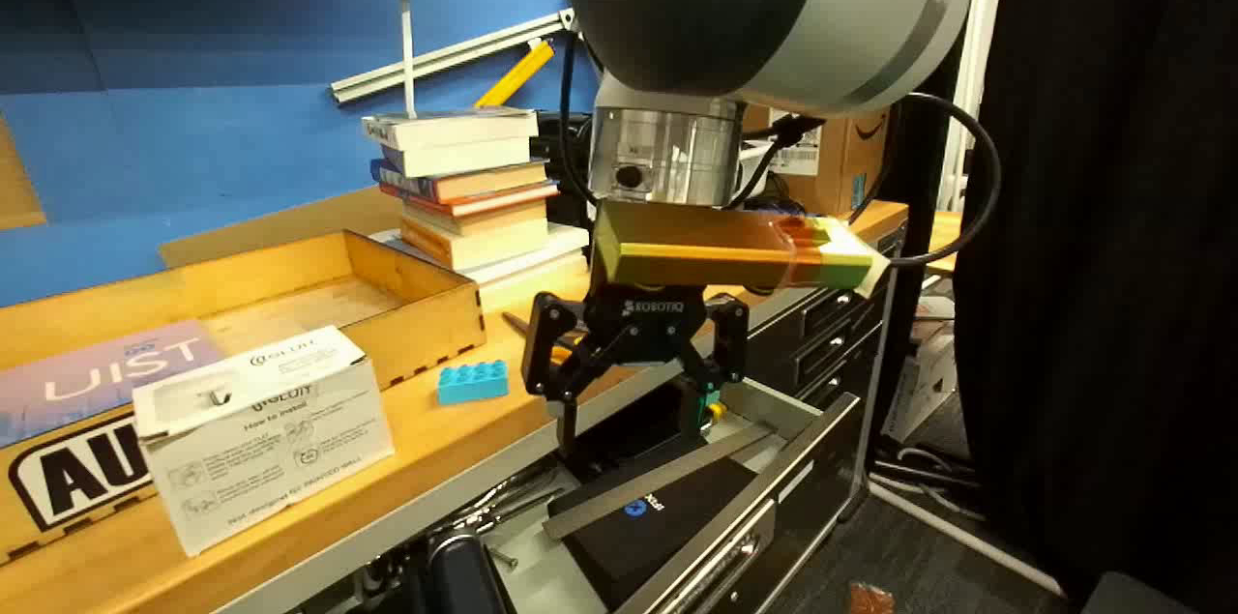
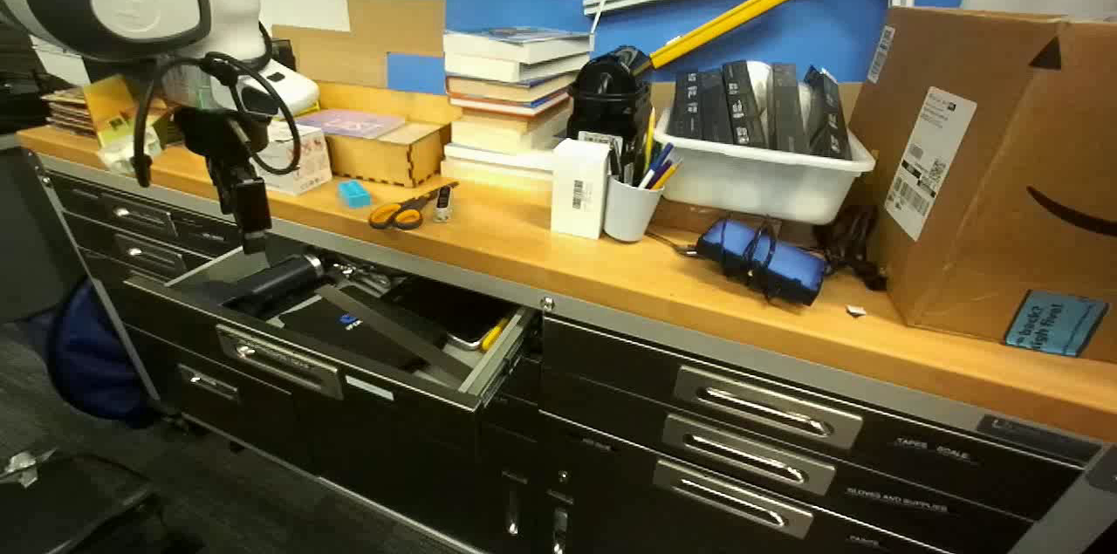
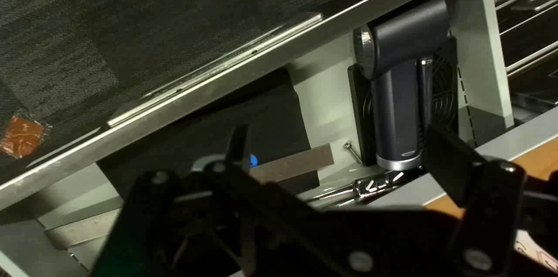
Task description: Put the blue object in the drawer and close it
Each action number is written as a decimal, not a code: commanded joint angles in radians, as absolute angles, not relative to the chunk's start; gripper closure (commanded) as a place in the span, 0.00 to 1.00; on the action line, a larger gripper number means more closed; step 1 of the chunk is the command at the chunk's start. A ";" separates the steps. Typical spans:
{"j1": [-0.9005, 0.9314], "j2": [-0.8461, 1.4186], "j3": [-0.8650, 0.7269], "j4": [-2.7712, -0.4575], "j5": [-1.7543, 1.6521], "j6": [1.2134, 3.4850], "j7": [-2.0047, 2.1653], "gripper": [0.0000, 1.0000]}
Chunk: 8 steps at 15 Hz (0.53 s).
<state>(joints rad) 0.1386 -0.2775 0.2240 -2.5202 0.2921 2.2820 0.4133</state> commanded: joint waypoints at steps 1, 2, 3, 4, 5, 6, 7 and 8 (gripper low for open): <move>0.145 -0.278 0.217 -2.516 0.289 2.281 0.415 0.00; 0.145 -0.278 0.217 -2.512 0.289 2.281 0.415 0.00; 0.145 -0.279 0.217 -2.508 0.289 2.281 0.415 0.00; 0.145 -0.279 0.217 -2.507 0.289 2.281 0.415 0.00; 0.145 -0.279 0.217 -2.507 0.289 2.281 0.415 0.00; 0.131 -0.256 0.220 -2.464 0.247 2.258 0.428 0.00; 0.119 -0.234 0.223 -2.431 0.206 2.244 0.445 0.00; 0.106 -0.208 0.226 -2.388 0.156 2.232 0.461 0.00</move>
<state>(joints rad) 0.1336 -0.2708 0.2229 -2.4979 0.2548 2.2785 0.4177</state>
